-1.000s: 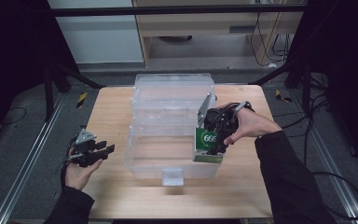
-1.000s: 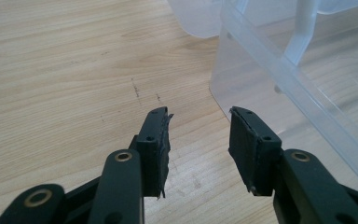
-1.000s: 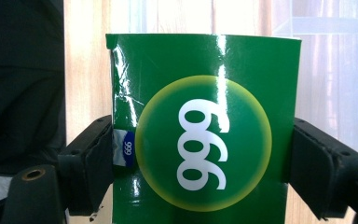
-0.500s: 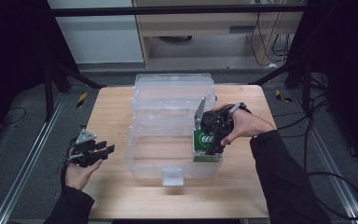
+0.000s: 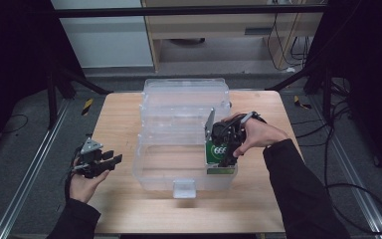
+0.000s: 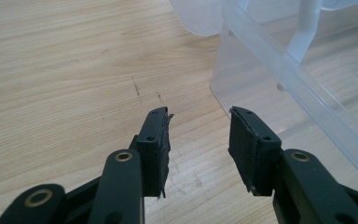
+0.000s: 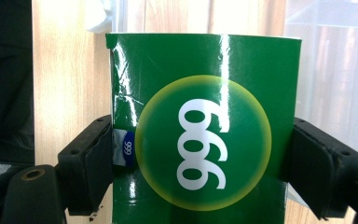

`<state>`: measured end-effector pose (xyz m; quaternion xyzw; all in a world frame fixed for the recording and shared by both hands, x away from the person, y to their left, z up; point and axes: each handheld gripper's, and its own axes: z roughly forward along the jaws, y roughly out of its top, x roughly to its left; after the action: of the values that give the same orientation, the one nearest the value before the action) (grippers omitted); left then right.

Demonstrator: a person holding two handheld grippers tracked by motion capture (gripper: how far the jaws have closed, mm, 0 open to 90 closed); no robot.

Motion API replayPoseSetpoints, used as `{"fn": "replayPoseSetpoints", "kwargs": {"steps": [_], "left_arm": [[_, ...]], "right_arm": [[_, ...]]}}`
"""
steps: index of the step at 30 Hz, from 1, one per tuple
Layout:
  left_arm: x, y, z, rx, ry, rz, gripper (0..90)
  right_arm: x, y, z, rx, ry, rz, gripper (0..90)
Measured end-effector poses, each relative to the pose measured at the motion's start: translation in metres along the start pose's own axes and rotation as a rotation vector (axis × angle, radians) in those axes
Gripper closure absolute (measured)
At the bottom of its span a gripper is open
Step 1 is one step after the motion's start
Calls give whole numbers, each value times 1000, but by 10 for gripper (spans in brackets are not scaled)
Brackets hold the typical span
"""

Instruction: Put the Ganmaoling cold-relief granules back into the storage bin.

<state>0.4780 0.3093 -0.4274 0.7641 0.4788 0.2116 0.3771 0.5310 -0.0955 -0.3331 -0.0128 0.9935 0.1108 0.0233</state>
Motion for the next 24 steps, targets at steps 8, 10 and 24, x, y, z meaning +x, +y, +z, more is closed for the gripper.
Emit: {"fn": "replayPoseSetpoints", "kwargs": {"steps": [8, 10, 24], "left_arm": [[0, 0, 0, 2, -2, 1, 571], [0, 0, 0, 1, -1, 1, 571], [0, -1, 1, 3, -3, 2, 571]], "right_arm": [[1, 2, 9, 28, 14, 0, 174], [1, 1, 12, 23, 17, 3, 174], [0, -1, 31, 47, 21, 0, 171]]}}
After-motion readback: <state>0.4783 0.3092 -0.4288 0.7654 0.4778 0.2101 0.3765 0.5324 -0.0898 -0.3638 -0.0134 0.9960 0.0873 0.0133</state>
